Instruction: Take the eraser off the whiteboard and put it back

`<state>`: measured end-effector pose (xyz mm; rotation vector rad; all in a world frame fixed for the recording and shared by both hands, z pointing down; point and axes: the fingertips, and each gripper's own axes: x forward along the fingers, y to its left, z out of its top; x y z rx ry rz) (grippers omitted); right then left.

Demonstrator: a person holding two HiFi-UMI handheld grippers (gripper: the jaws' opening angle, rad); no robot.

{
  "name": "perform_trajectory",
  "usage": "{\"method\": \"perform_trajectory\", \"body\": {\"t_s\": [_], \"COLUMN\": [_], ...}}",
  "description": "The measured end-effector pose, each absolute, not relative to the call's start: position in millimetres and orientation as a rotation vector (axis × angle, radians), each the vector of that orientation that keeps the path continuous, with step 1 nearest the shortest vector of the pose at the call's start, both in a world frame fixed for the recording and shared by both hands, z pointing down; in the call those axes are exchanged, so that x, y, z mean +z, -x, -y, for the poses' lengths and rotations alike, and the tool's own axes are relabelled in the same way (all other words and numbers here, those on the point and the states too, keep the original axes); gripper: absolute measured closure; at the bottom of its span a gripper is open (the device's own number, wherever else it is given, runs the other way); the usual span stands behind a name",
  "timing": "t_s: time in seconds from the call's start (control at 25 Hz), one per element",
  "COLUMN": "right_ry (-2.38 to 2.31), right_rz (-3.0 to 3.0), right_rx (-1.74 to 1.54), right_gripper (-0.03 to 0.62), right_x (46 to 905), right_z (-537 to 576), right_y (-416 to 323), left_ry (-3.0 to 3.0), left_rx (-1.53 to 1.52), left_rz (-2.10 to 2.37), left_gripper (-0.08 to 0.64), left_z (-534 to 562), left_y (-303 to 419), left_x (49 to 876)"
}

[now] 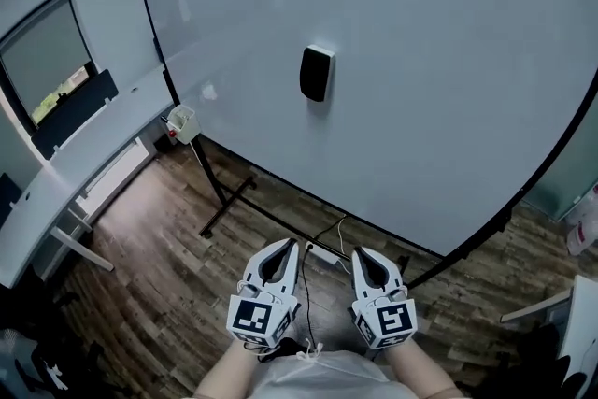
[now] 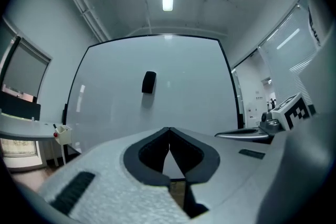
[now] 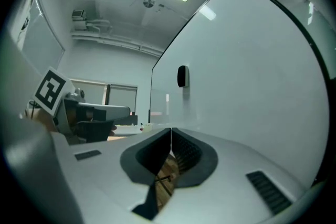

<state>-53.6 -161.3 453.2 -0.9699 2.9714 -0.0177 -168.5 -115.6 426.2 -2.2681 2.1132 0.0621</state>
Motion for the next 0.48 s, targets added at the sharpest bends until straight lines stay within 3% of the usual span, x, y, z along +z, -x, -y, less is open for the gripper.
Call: {"method": "perform_trajectory", "body": {"t_s": [0.24,0.48], "right_ry": [1.194,1.367], "right_rz": [-2.864,-2.808], "right_rx": [0.027,0.026], "right_gripper": [0.566,0.566], "right_x": [437,435], "right_z": [211,241], "right_y": [115,127], "left_ry": [2.389,2.464], "left_rx": [0.057,0.057], "left_rz": [-1.904,-1.734], "left_gripper": [0.543,0.543], "left_z": [180,232], "left_y": [234,244], "left_x": [408,391]}}
